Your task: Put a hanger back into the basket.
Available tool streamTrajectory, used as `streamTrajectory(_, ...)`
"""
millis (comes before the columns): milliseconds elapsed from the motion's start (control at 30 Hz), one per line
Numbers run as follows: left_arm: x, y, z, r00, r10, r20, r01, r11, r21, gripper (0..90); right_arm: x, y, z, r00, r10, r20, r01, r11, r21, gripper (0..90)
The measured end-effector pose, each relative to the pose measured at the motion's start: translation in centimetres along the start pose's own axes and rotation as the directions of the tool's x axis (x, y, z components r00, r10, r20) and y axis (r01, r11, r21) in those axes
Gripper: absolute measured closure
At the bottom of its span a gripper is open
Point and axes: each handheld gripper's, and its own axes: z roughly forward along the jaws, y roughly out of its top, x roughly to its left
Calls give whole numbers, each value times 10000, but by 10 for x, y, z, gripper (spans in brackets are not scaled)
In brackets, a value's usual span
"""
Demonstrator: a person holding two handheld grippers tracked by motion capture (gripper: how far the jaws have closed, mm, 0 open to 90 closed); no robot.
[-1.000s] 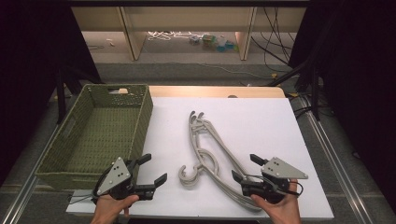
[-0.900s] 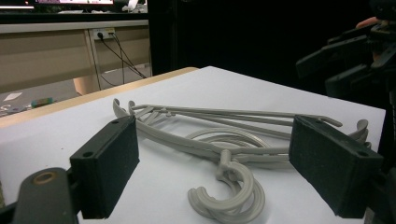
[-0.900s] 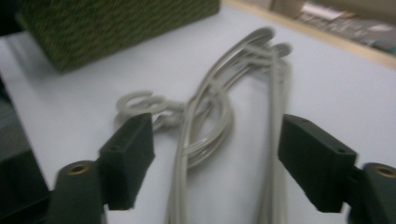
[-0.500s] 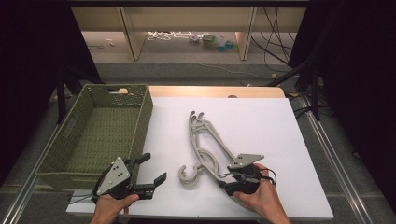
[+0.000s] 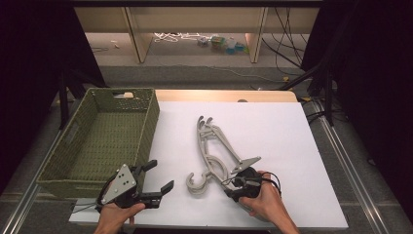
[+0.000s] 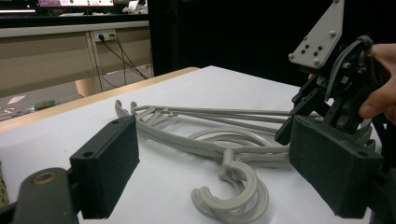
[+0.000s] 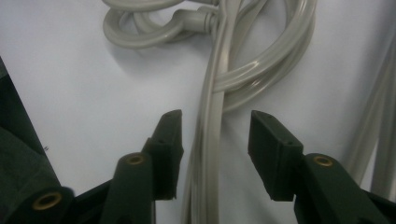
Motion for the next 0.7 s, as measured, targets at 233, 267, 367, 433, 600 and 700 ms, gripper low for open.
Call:
streamTrajectory(233, 0, 0, 0, 10000, -8, 12, 8, 10000, -11, 160, -5, 1, 5, 9993, 139, -351, -130, 9995, 279, 680)
streamTrajectory(267, 0, 0, 0, 10000, -8, 12, 8, 10000, -11, 160, -5, 1, 5, 9993, 139, -351, -130, 9995, 279, 680)
streamTrajectory(367, -1, 0, 1, 10000, -23, 21, 23, 10000, -3, 160, -4, 1, 4, 9985, 31, -555, -22, 9998, 179, 775)
streamTrajectory(433, 0, 0, 1, 10000, 75, 58, -75, 10000, -1, 160, -3, 1, 3, 9981, -54, -607, 69, 9997, 243, 782)
streamTrajectory(600, -1, 0, 1, 9998, 182, 56, -182, 9998, 47, 160, -3, 0, -1, 9979, -293, -583, 315, 9988, 372, 794)
streamTrajectory(700, -2, 0, 1, 9999, 140, 27, -140, 9999, 89, 160, -3, 0, -4, 9975, -461, -529, 486, 9977, 463, 794)
